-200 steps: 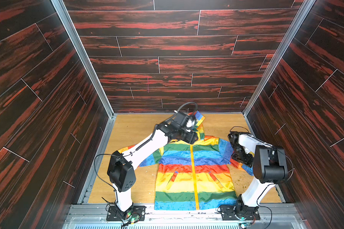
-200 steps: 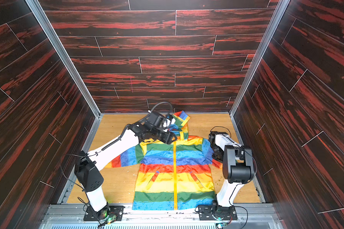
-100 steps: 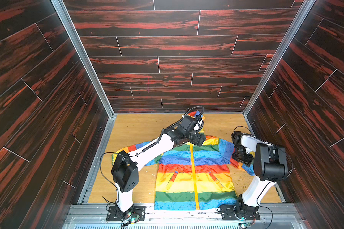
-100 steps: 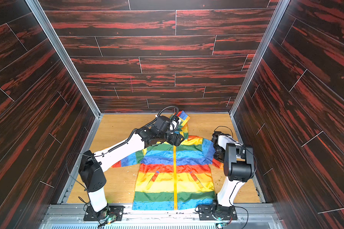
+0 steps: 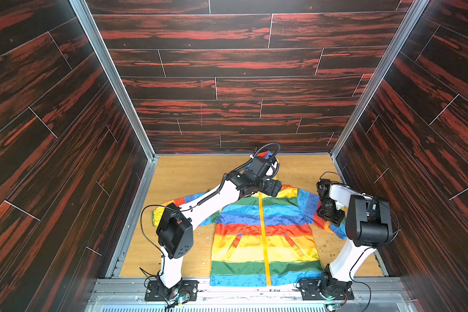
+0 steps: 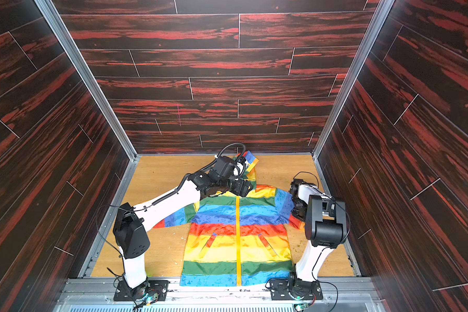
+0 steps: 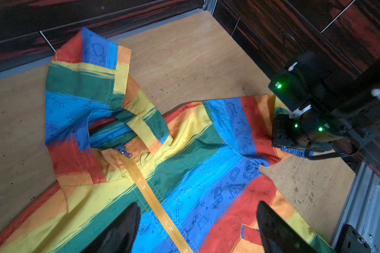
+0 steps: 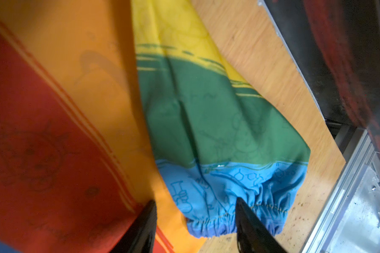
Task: Unzip the jacket
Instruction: Flatten out the jacket at the center of the board.
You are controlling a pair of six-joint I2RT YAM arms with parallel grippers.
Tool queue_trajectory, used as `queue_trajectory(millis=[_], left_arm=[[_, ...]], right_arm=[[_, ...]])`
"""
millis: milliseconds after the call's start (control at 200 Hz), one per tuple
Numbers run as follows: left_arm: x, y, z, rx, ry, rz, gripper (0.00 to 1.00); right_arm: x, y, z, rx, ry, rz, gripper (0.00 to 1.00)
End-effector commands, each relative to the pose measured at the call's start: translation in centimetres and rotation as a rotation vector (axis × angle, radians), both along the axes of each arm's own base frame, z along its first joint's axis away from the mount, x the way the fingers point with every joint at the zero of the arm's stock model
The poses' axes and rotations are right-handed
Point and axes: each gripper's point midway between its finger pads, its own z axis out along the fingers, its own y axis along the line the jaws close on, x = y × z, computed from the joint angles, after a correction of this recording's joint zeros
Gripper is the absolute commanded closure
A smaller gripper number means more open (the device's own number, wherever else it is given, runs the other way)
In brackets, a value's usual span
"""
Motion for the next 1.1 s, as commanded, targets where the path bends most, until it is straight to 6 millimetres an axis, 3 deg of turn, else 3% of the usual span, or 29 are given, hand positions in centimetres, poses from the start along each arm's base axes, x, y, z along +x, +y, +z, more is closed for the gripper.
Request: queue_trajectory(millis=[0, 200, 421, 616, 782, 937, 1092], left_arm=[[0.3, -0.2, 0.0, 0.005, 0.009, 0.005, 0.16], [0.3, -0.3, -0.1, 0.005, 0.015, 0.005, 0.16], [0.2, -0.3, -0.2, 0.009, 0.015, 0.002, 0.16], [0.3, -0.4, -0.1, 0.008, 0.012, -0.002, 0.17], [0.4, -0.3, -0.1, 0.012, 0.008, 0.002, 0.17], [0.6, 0.1, 0.1, 0.026, -0.006, 0.016, 0.17], [0.4, 0.7, 0.3, 0.042, -0.011, 0.016, 0.17]], right_arm=[[-2.2, -0.2, -0.7, 0.009, 0.051, -0.041, 0.44], [-2.7, -0.2, -1.8, 0.014, 0.083, -0.045, 0.44], [-2.8, -0.4, -1.5, 0.007, 0.073, -0.054, 0.66], [-2.7, -0.8, -0.4, -0.018, 0.048, -0.068, 0.79], [-2.7, -1.3, 1.8, -0.055, 0.006, -0.08, 0.86], [-2.6, -3.3, 3.5, -0.1, -0.037, -0.13, 0.87], [-2.4, -7.5, 4.4, -0.174, -0.02, -0.196, 0.86]])
